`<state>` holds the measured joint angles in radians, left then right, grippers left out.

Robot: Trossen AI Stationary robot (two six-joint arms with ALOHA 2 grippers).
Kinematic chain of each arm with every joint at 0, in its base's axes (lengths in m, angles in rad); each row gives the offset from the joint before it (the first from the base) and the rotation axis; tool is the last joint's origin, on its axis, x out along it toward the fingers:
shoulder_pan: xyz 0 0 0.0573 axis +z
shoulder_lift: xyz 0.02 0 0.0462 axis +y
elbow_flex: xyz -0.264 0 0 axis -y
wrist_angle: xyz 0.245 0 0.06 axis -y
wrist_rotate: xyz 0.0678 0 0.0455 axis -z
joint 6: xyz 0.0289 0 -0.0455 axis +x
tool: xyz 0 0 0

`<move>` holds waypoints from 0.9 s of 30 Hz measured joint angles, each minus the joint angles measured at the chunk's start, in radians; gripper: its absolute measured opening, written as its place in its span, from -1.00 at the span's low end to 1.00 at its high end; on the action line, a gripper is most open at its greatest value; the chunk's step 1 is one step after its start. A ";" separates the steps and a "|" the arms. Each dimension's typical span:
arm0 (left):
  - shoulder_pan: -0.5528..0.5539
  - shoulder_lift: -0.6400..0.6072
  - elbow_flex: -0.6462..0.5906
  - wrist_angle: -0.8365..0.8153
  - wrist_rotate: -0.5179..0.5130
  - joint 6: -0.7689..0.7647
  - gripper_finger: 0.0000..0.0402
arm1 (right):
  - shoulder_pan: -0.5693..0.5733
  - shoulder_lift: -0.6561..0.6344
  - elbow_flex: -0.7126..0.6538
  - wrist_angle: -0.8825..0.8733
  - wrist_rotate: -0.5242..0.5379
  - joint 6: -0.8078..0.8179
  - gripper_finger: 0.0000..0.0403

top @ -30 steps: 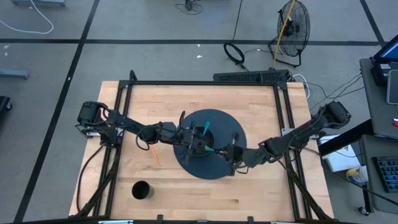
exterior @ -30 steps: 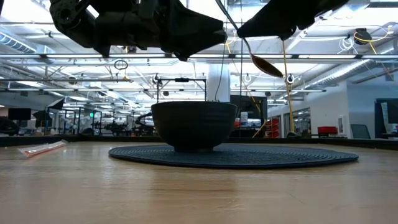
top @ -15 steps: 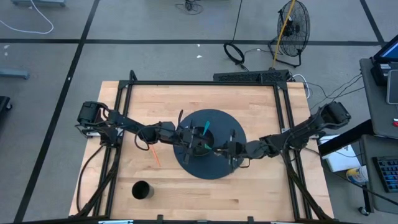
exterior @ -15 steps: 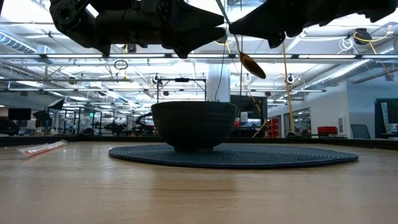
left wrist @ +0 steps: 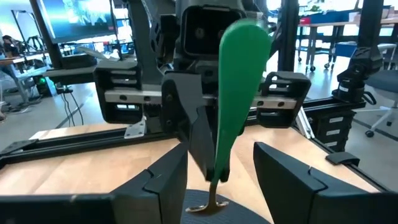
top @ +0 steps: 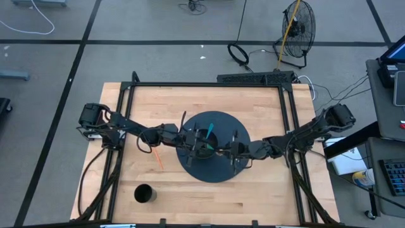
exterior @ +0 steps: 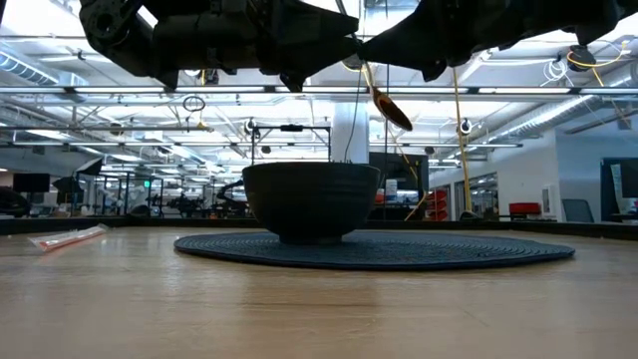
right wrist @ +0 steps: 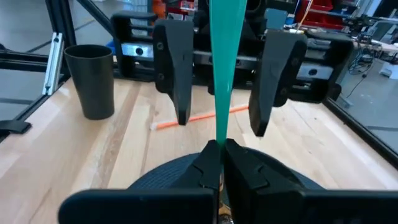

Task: Pick & Place Utensil
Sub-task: Put the gold spoon into the black bowl on the blue table placemat

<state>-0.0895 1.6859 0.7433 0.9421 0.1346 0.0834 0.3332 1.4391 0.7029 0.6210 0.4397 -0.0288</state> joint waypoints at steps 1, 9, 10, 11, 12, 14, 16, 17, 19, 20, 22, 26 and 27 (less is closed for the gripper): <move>0.000 0.000 0.000 0.000 -0.002 0.000 -0.07 | 0.000 0.000 0.000 0.008 0.000 -0.005 -1.00; 0.000 0.000 0.000 0.003 -0.004 0.000 -0.07 | -0.019 0.000 0.000 0.019 -0.028 -0.008 -1.00; 0.000 0.000 0.000 0.003 -0.004 0.000 -0.07 | -0.020 0.000 0.000 0.019 -0.035 -0.005 -1.00; 0.000 0.000 0.000 0.003 -0.004 0.000 -0.07 | -0.023 0.000 0.000 0.019 -0.048 -0.002 -1.00; 0.000 0.000 0.000 0.003 -0.009 0.000 -0.07 | -0.026 0.000 0.000 0.020 -0.050 0.001 -1.00; 0.000 0.000 0.000 0.004 -0.021 0.000 -0.08 | -0.026 0.002 0.000 0.020 -0.051 0.005 -1.00; 0.000 0.000 0.000 0.004 -0.029 0.000 -0.13 | -0.026 0.012 0.000 0.030 -0.050 0.004 -1.00; 0.000 0.000 0.000 0.005 -0.030 0.001 -0.18 | -0.026 0.016 0.000 0.032 -0.050 0.002 -1.00; 0.000 0.000 0.000 0.005 -0.030 0.006 -0.31 | -0.026 0.021 0.000 0.032 -0.050 0.001 -1.00; 0.000 0.000 0.000 0.006 -0.030 0.010 -0.38 | -0.028 0.020 0.000 0.032 -0.050 0.002 -1.00; 0.000 0.000 0.000 0.006 -0.030 0.010 -0.54 | -0.031 0.021 0.000 0.028 -0.051 0.006 -1.00; 0.000 0.000 0.000 0.006 -0.029 0.013 -0.82 | -0.031 0.021 0.000 0.026 -0.048 0.009 -1.00; 0.000 0.000 0.000 0.007 -0.028 0.018 -0.86 | -0.031 0.021 0.000 0.026 -0.048 0.009 -1.00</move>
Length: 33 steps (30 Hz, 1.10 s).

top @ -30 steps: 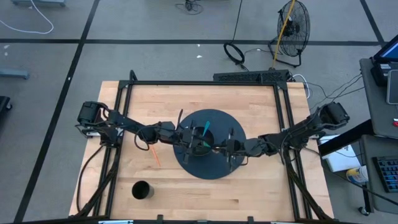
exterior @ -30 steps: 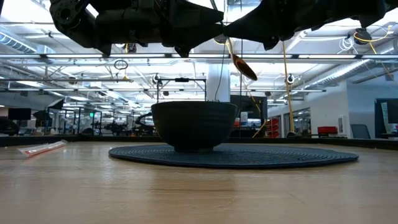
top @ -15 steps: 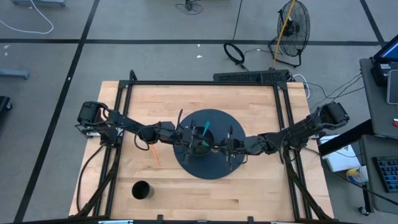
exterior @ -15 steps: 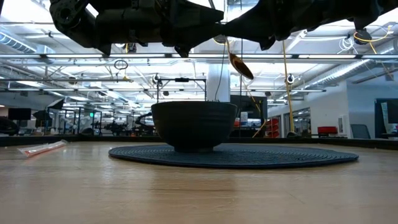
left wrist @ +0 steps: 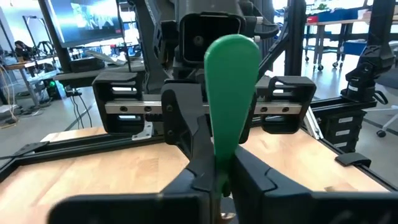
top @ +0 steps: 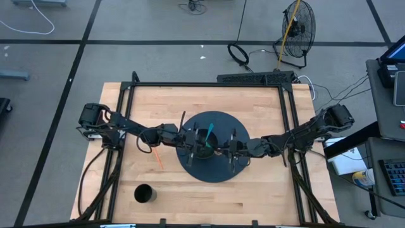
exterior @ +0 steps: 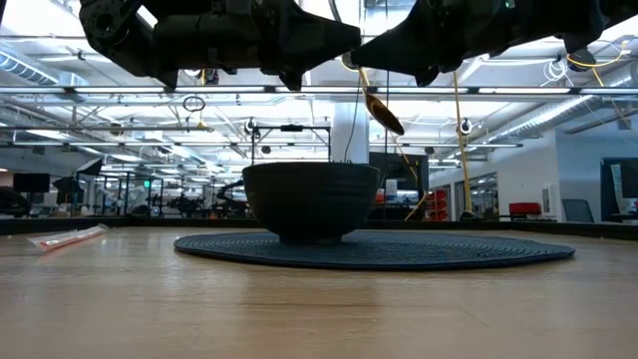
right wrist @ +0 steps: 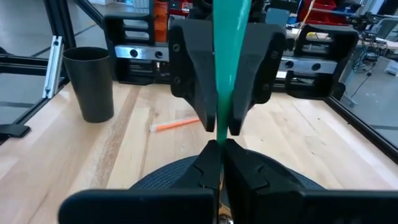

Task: Pick & Place Utensil
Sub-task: Put the gold spoon into the black bowl on the blue table placemat

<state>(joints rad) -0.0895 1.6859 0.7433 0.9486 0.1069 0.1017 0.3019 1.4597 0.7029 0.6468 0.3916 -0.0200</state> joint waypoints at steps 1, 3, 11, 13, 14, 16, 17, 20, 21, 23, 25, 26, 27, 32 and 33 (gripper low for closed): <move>0.000 0.000 0.000 0.000 -0.001 0.001 -0.90 | 0.000 0.000 0.000 0.000 0.000 0.000 -1.00; 0.000 0.000 0.000 0.003 -0.002 0.001 -0.91 | 0.000 0.000 0.000 0.000 0.000 0.001 -1.00; 0.000 0.000 0.000 0.005 -0.022 -0.002 -0.83 | 0.000 0.000 0.000 0.000 0.003 0.001 -1.00; 0.000 0.000 0.000 0.005 -0.022 0.001 -0.90 | 0.000 0.000 0.000 0.000 0.002 0.001 -0.97; 0.000 0.000 0.000 0.006 -0.022 0.003 -0.91 | 0.000 0.000 0.000 0.000 0.002 0.001 -0.95; 0.000 0.000 0.000 0.006 -0.024 0.004 -0.91 | 0.000 0.000 0.000 0.000 0.004 0.003 -0.89; 0.000 0.000 0.000 0.006 -0.025 0.002 -0.91 | 0.000 0.000 0.000 0.000 0.006 0.008 -0.86; 0.000 0.000 0.000 0.007 -0.033 0.000 -0.87 | 0.000 0.000 0.000 -0.002 0.031 0.020 -0.74; 0.000 0.000 0.000 0.006 -0.033 -0.001 -0.86 | 0.001 0.000 0.000 -0.006 0.043 0.025 -0.70; 0.001 0.000 0.000 0.006 -0.033 0.000 -0.88 | 0.001 0.000 0.000 -0.026 0.052 0.037 -0.62; 0.000 0.000 0.000 0.005 -0.033 -0.001 -0.91 | 0.001 0.000 0.000 -0.052 0.053 0.047 -0.54; 0.000 0.000 0.000 0.003 -0.033 -0.002 -0.91 | 0.001 0.000 0.000 -0.063 0.053 0.054 -0.50; 0.000 0.000 0.000 0.001 -0.033 -0.001 -0.91 | 0.001 0.000 0.000 -0.072 0.053 0.060 -0.47; 0.001 0.000 0.000 -0.024 -0.033 -0.017 -0.90 | 0.001 0.000 0.000 -0.117 0.054 0.065 -0.30; 0.003 0.000 0.000 -0.035 -0.034 -0.022 -0.88 | 0.001 -0.001 0.000 -0.121 0.054 0.065 -0.28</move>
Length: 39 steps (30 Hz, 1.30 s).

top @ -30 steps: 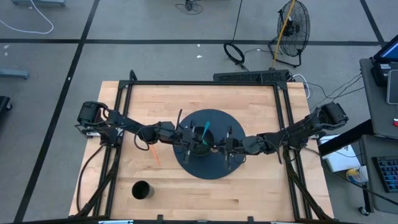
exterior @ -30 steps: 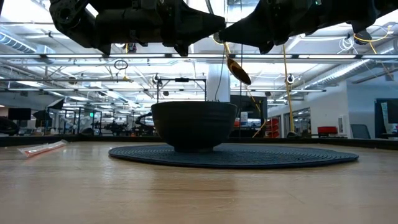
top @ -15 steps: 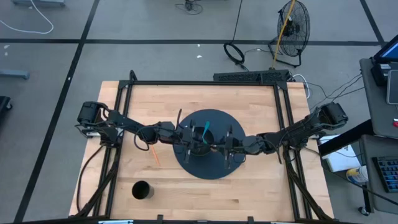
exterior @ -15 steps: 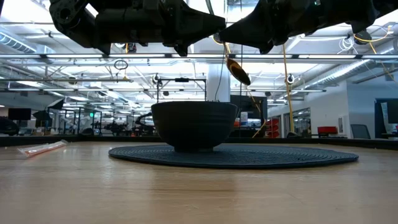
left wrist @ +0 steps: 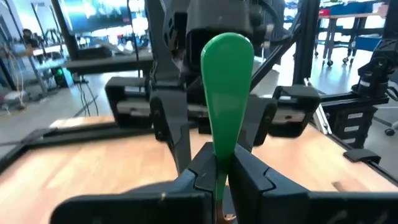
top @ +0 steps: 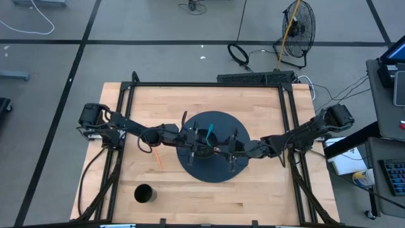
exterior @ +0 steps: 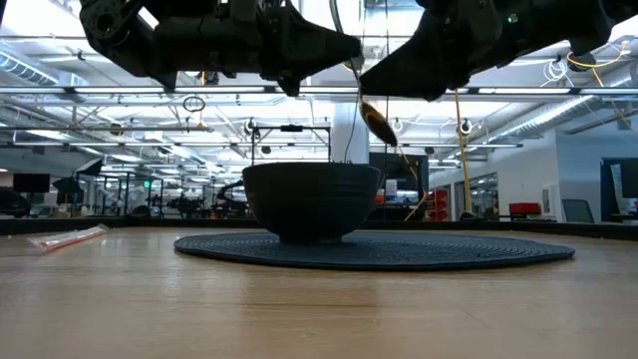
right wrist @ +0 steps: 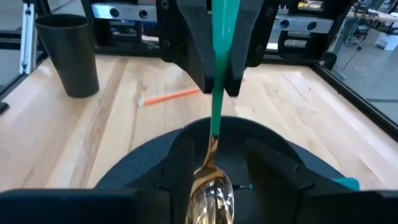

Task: Pick & Place Utensil
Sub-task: Put the gold spoon into the black bowl on the blue table placemat

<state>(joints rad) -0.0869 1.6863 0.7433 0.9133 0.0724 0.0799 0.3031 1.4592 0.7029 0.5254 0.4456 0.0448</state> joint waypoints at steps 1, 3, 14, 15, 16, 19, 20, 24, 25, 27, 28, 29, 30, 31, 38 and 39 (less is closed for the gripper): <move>0.002 0.000 0.000 -0.013 -0.003 -0.006 -0.87 | 0.000 -0.005 0.000 -0.011 0.000 0.000 -0.25; 0.008 -0.014 0.000 -0.063 -0.005 -0.013 -0.86 | 0.000 -0.018 0.000 -0.046 0.001 0.012 -0.21; 0.036 -0.132 0.001 -0.266 -0.055 -0.044 -0.87 | 0.012 -0.197 0.000 -0.312 0.005 0.120 -0.16; 0.041 -0.142 0.001 -0.287 -0.063 -0.048 -0.86 | 0.018 -0.212 0.001 -0.321 0.004 0.120 -0.17; 0.045 -0.152 0.001 -0.311 -0.067 -0.057 -0.86 | 0.026 -0.228 0.001 -0.334 0.004 0.119 -0.18; 0.066 -0.178 0.001 -0.355 -0.072 -0.106 -0.91 | 0.047 -0.267 0.001 -0.358 0.003 0.119 -0.20; 0.075 -0.183 0.001 -0.376 -0.064 -0.125 -0.91 | 0.055 -0.280 0.001 -0.365 0.004 0.119 -0.20; 0.123 -0.183 0.000 -0.432 0.018 -0.218 -0.91 | 0.083 -0.326 0.001 -0.405 0.004 0.119 -0.21; 0.135 -0.183 0.000 -0.433 0.040 -0.242 -0.91 | 0.087 -0.338 0.001 -0.415 0.003 0.119 -0.21; 0.155 -0.183 0.000 -0.443 0.070 -0.281 -0.86 | 0.094 -0.360 0.001 -0.434 0.005 0.119 -0.22; 0.164 -0.183 0.000 -0.451 0.078 -0.297 -0.84 | 0.097 -0.371 0.001 -0.447 0.009 0.116 -0.22; 0.172 -0.183 0.000 -0.453 0.090 -0.316 -0.83 | 0.100 -0.380 0.001 -0.459 0.025 0.112 -0.23; 0.180 -0.183 0.000 -0.451 0.109 -0.334 -0.83 | 0.103 -0.388 0.001 -0.468 0.036 0.106 -0.23; 0.188 -0.183 0.000 -0.444 0.136 -0.352 -0.85 | 0.105 -0.396 0.001 -0.479 0.053 0.101 -0.23; 0.206 -0.183 0.000 -0.475 0.197 -0.404 -0.91 | 0.105 -0.430 0.001 -0.570 0.094 0.097 -0.23; 0.207 -0.183 0.000 -0.481 0.195 -0.404 -0.91 | 0.105 -0.431 0.001 -0.570 0.105 0.097 -0.23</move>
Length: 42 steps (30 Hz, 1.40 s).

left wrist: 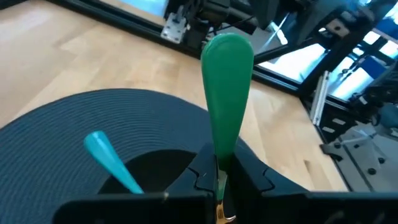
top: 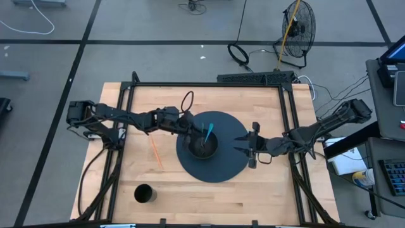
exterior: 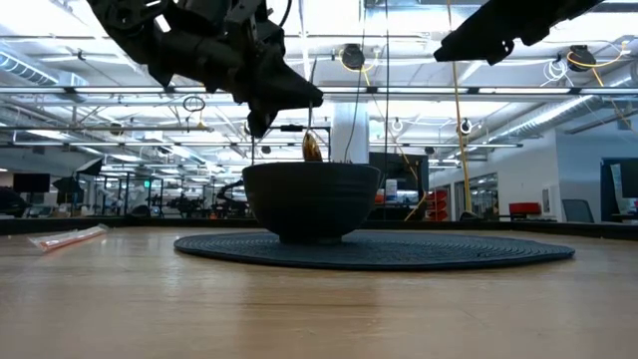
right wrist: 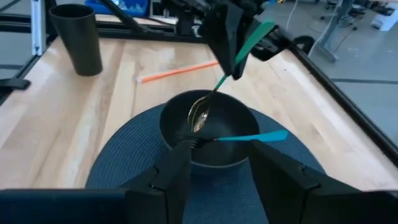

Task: Pick & Place Utensil
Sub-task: Put the gold spoon into the black bowl on the blue table placemat

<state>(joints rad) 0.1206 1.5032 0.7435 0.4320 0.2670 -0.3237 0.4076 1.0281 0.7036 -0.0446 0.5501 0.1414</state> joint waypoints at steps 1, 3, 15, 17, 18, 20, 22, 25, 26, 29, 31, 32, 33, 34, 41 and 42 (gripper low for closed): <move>0.002 0.000 0.000 -0.005 -0.003 0.000 -0.90 | 0.000 0.000 0.000 -0.003 0.004 -0.001 -0.23; 0.003 0.012 0.000 -0.006 -0.007 0.000 -0.85 | 0.000 0.000 0.000 -0.008 0.004 -0.010 -0.24; 0.003 0.082 -0.001 0.012 -0.058 0.002 -0.86 | -0.001 0.000 0.000 -0.006 0.004 -0.023 -0.26; 0.004 0.082 -0.001 -0.002 -0.058 -0.002 -0.81 | -0.001 0.000 0.000 -0.006 0.004 -0.023 -0.28; 0.004 0.083 -0.001 -0.009 -0.058 -0.004 -0.81 | -0.001 0.000 0.000 -0.006 0.004 -0.023 -0.28; 0.004 0.082 -0.001 -0.012 -0.062 -0.004 -0.82 | -0.001 0.000 0.000 -0.005 0.004 -0.023 -0.29; 0.004 0.083 -0.001 -0.017 -0.082 -0.005 -0.85 | -0.001 0.000 0.000 -0.006 0.004 -0.023 -0.29; 0.004 0.083 -0.001 -0.019 -0.113 -0.020 -0.87 | -0.001 0.000 0.000 -0.006 0.004 -0.022 -0.29; 0.004 0.083 -0.001 -0.019 -0.117 -0.020 -0.86 | -0.001 0.000 0.000 -0.006 0.004 -0.021 -0.29; 0.004 0.083 -0.001 -0.028 -0.128 -0.032 -0.79 | -0.001 0.000 0.000 -0.006 0.004 -0.016 -0.29; 0.003 0.082 -0.001 -0.041 -0.134 -0.038 -0.76 | -0.001 0.000 0.000 -0.006 0.004 -0.015 -0.29; 0.003 0.083 -0.001 -0.047 -0.137 -0.038 -0.76 | -0.001 0.000 0.000 -0.006 0.004 -0.015 -0.29; 0.004 0.083 -0.001 -0.050 -0.137 -0.038 -0.76 | -0.001 0.000 0.000 -0.006 0.004 -0.015 -0.29; 0.004 0.083 -0.001 -0.050 -0.138 -0.038 -0.76 | -0.001 0.000 0.000 -0.006 0.004 -0.015 -0.30; 0.003 0.082 -0.001 -0.044 -0.161 -0.030 -0.75 | -0.001 0.000 -0.061 0.068 0.003 -0.015 -0.31; 0.004 0.082 -0.001 -0.045 -0.172 -0.031 -0.73 | -0.001 0.000 -0.074 0.082 0.003 -0.015 -0.31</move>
<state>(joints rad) 0.1242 1.5856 0.7429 0.3869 0.0950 -0.3543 0.4068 1.0283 0.6296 0.0373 0.5534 0.1265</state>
